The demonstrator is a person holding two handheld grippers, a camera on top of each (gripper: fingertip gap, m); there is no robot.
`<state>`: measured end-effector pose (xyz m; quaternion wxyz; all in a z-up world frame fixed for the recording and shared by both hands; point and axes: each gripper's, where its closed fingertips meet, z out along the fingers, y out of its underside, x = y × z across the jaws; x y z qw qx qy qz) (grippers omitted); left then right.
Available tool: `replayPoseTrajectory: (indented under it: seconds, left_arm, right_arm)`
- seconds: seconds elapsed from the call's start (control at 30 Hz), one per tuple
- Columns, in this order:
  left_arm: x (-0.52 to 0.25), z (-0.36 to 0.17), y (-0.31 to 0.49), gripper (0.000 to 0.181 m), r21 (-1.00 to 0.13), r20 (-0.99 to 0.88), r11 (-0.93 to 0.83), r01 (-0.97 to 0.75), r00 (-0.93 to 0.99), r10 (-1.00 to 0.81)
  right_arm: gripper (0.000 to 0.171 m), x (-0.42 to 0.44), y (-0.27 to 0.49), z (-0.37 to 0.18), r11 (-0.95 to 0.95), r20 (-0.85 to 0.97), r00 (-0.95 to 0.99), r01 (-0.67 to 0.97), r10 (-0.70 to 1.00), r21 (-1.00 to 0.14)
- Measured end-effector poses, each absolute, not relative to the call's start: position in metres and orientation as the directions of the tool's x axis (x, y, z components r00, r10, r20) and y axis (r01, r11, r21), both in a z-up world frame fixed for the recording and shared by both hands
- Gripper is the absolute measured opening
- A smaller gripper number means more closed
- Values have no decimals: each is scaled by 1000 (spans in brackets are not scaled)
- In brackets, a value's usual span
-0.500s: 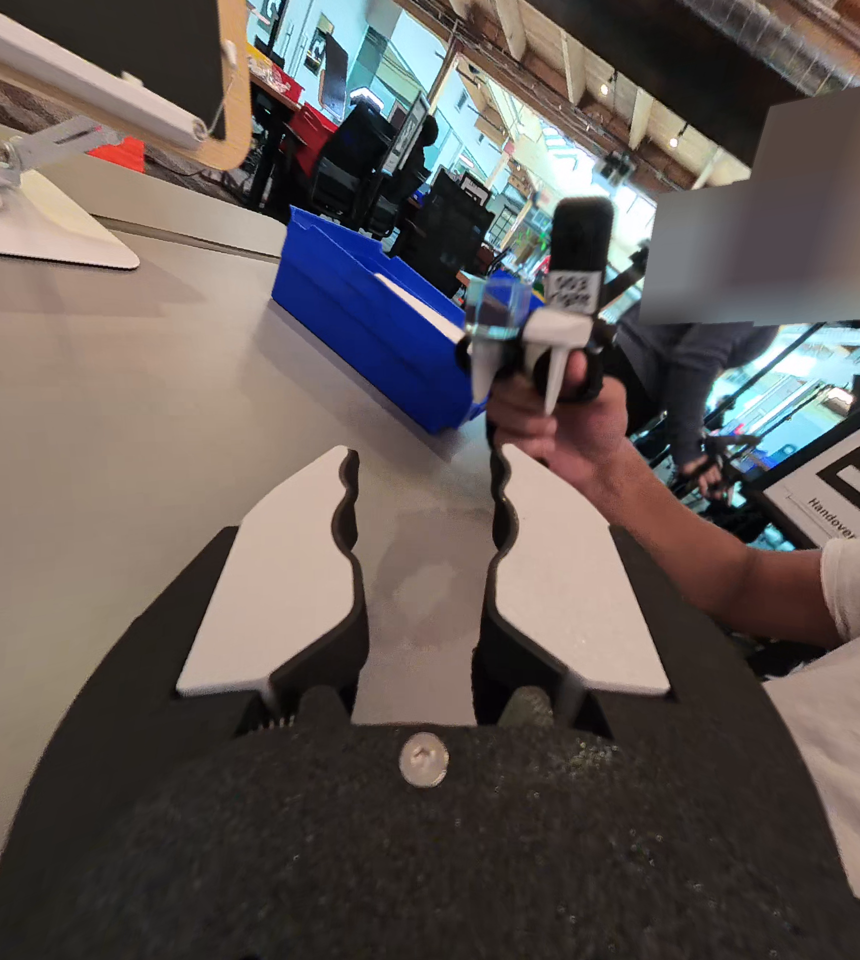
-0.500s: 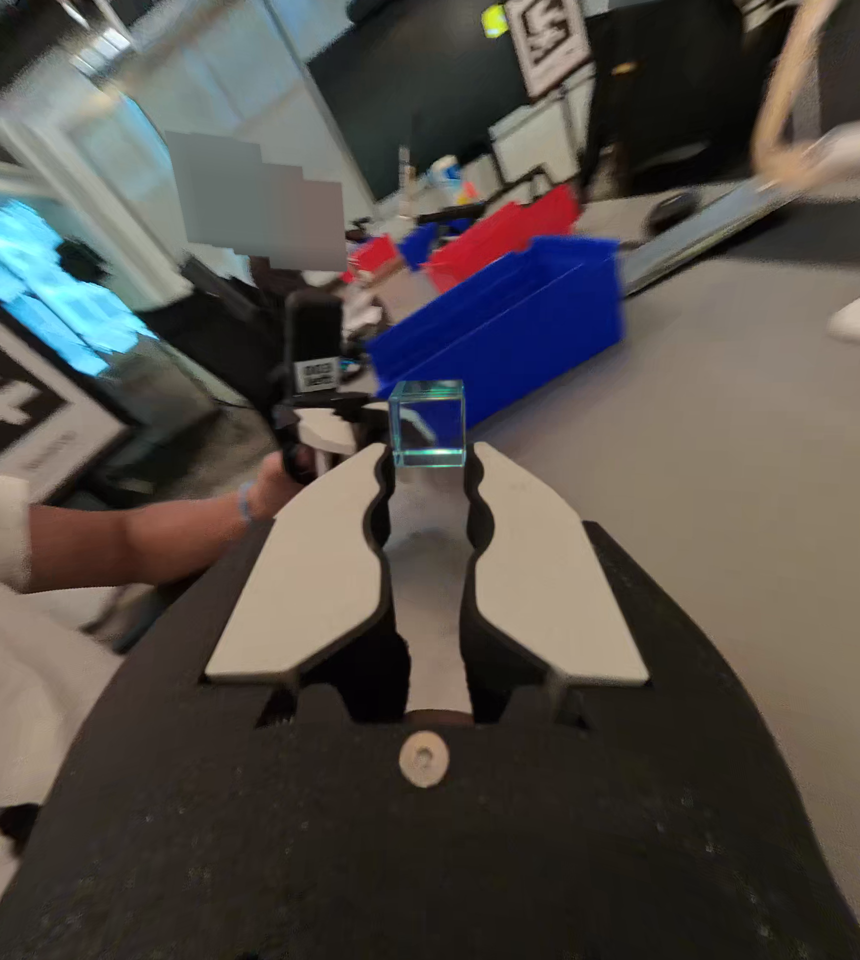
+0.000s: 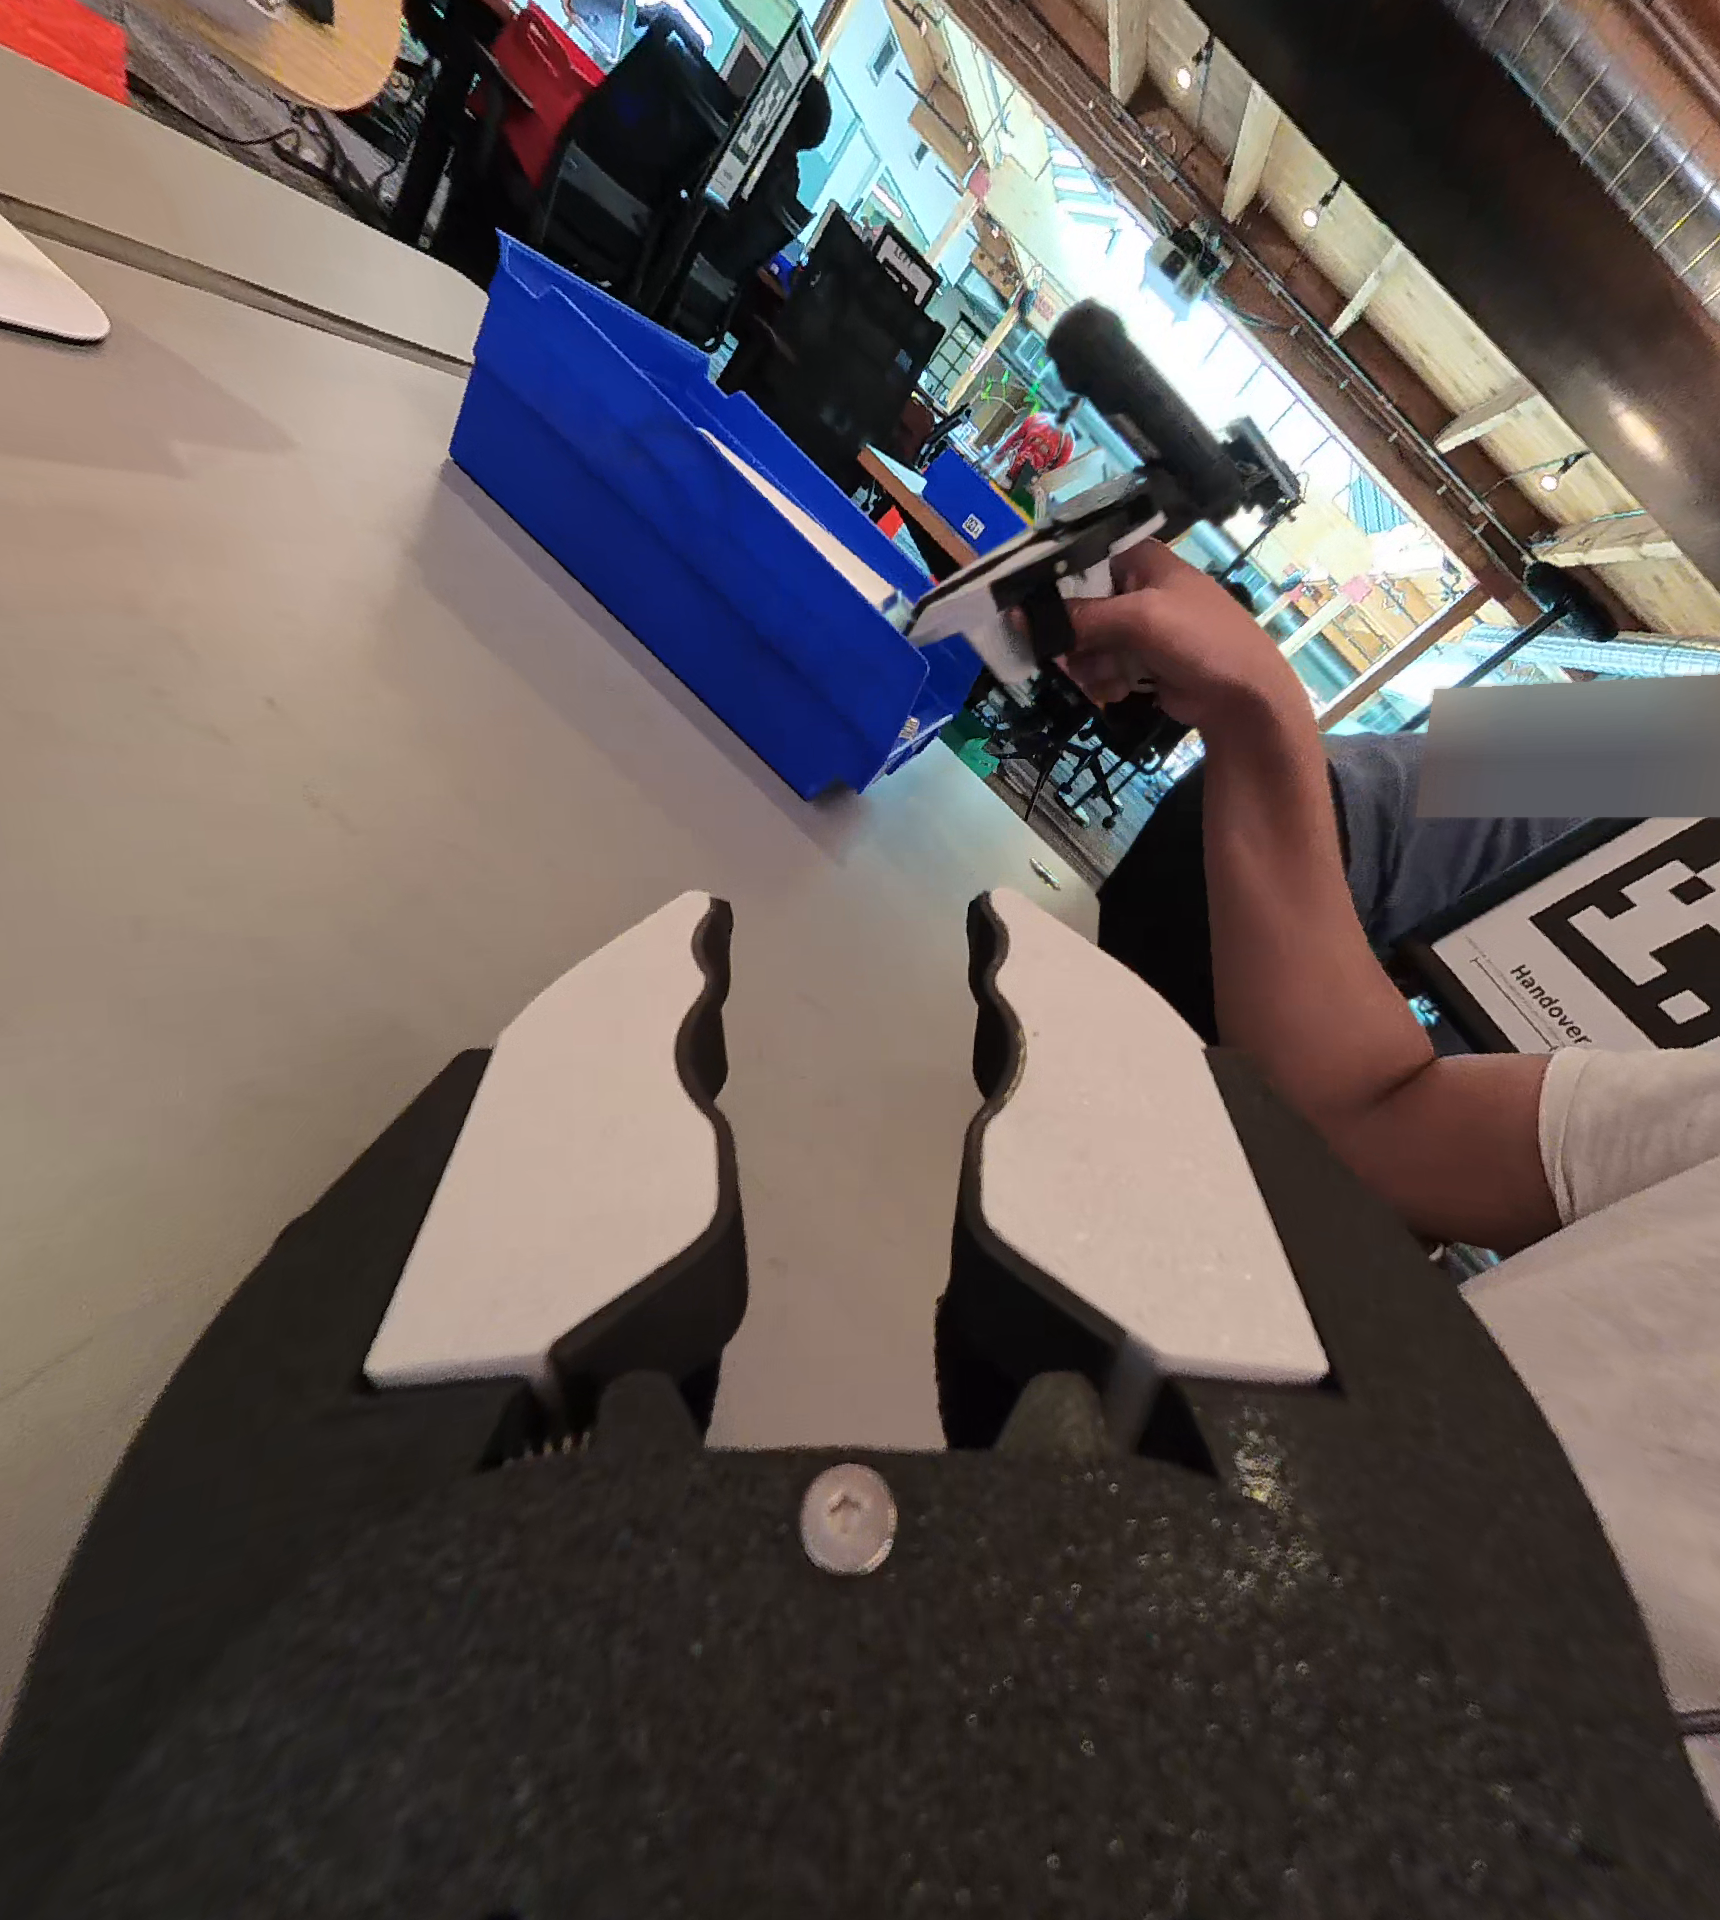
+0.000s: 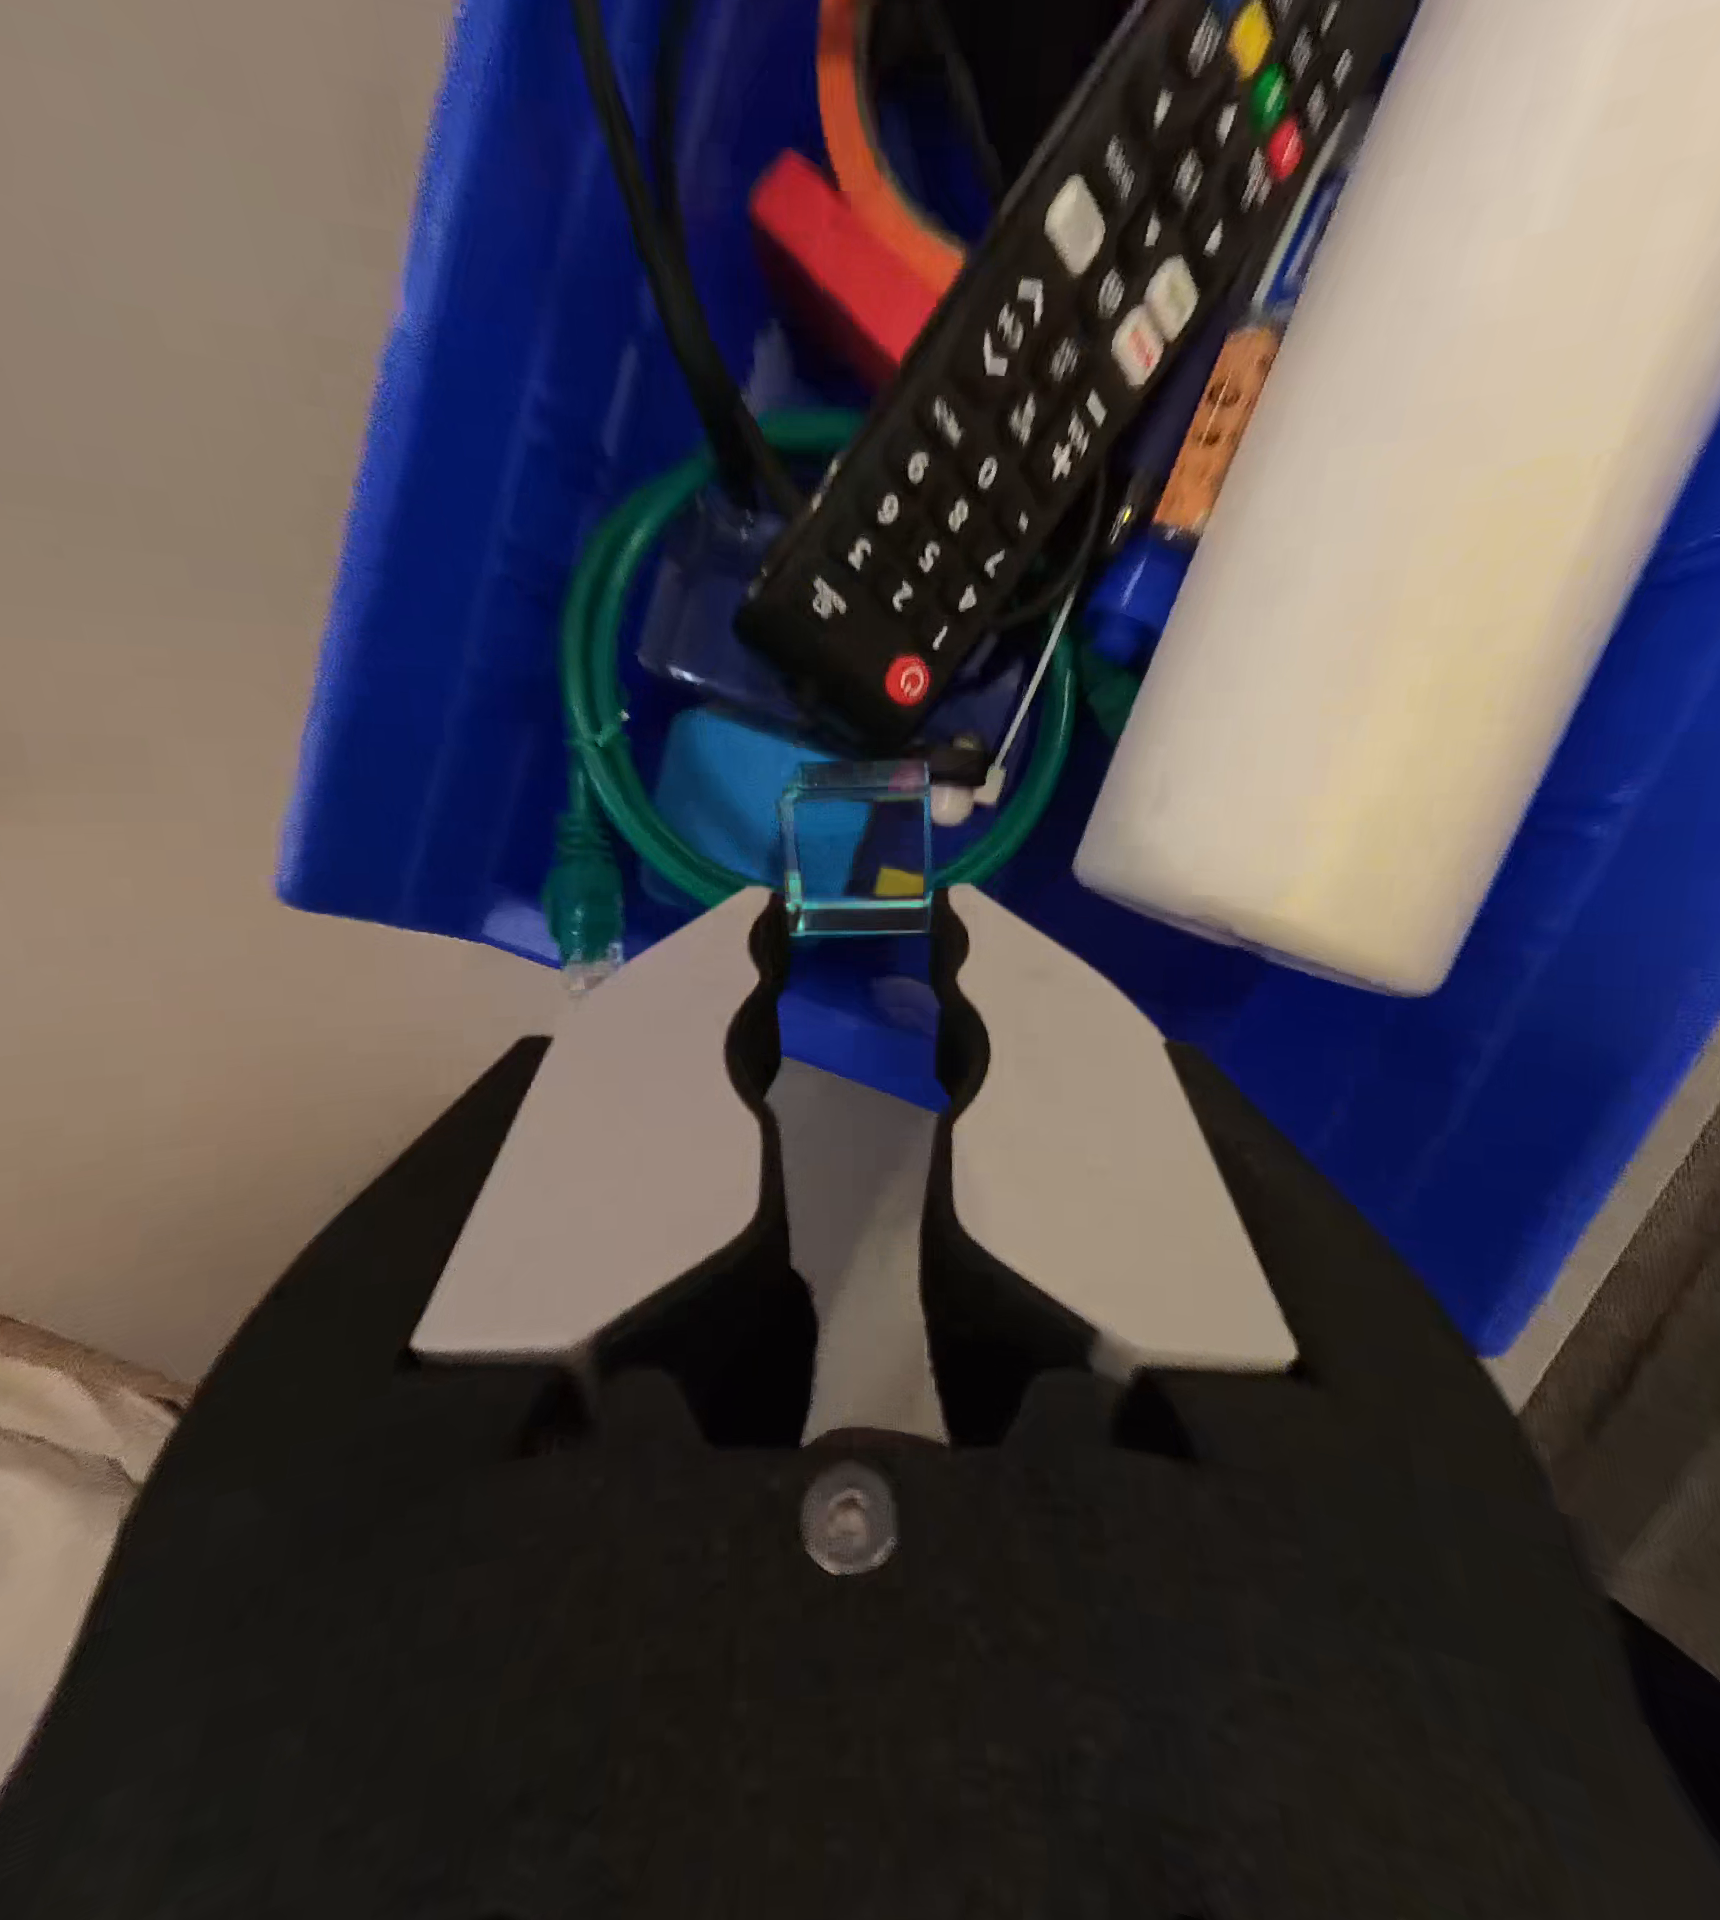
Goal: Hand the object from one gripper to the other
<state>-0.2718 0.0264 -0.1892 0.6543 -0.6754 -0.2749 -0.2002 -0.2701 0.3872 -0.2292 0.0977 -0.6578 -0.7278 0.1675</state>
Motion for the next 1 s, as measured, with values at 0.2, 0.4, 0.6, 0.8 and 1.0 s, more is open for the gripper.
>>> replayPoseTrajectory:
  seconds: [0.2, 0.4, 0.6, 0.8, 1.0]
  left_arm:
    - [-271, -190, 26, 44, -766, 640, 7, 643, 762, 102]
    - [-269, -189, 26, 44, -768, 637, 2, 640, 765, 95]
    - [-266, -190, 27, 44, -766, 639, -9, 642, 764, 89]
    - [-267, -188, 26, 44, -778, 624, -10, 628, 775, 99]
    - [-267, -195, 29, 44, -778, 620, -35, 627, 776, 118]
  right_arm:
    - [25, -271, 398, -265, 112, 31, -108, 965, 994, -237]
    - [26, -278, 401, -280, 129, 77, -115, 969, 990, -211]
    - [29, -277, 401, -281, 140, 63, -130, 967, 990, -212]
    - [36, -280, 392, -192, 121, 41, -115, 866, 992, -486]
    - [36, -291, 235, -107, 210, -56, -571, 389, 819, -897]
